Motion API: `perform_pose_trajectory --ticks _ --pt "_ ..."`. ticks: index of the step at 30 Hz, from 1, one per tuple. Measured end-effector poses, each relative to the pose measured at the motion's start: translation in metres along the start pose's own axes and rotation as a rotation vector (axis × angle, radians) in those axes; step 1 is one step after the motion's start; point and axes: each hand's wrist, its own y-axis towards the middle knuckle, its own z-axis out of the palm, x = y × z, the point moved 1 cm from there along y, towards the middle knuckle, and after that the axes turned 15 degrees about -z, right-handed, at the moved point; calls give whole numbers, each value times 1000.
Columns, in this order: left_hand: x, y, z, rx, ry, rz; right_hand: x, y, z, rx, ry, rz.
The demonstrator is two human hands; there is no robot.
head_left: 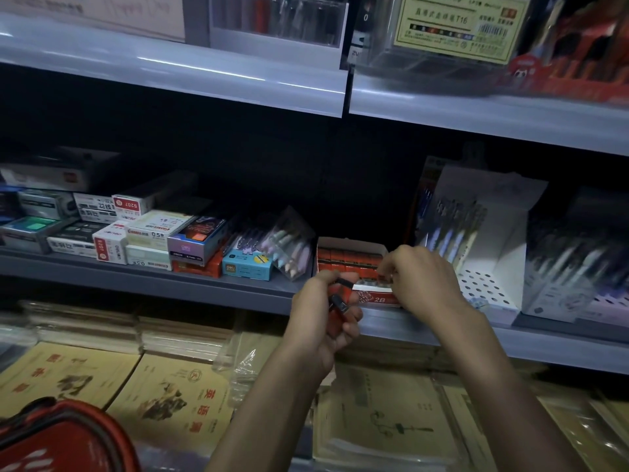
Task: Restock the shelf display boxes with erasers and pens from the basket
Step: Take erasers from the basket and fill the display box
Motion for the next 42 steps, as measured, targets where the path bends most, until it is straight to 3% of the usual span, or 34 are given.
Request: perform_pose_trajectory --ticks 4,8,13,18,23,29,35,42 --pt "-6 -10 4 190 -134 5 12 -2 -25 -203 388 -21" --pt "-9 -18 8 184 -74 66 28 -2 -42 -136 830 -51" --pt "-6 -22 6 139 -36 101 29 -4 -39 -24 745 -119" --pt "-12 -18 -4 26 -66 122 22 0 -37 -120 930 -97" --pt "-20 -9 -23 -188 -42 194 15 16 -17 -274 967 105" --pt "-21 -3 -19 -335 108 279 17 33 21 -141 873 177" --pt "-21 0 -23 -318 165 244 21 35 27 45 811 144" --pt "-20 0 -22 -295 192 223 29 36 34 11 705 228"
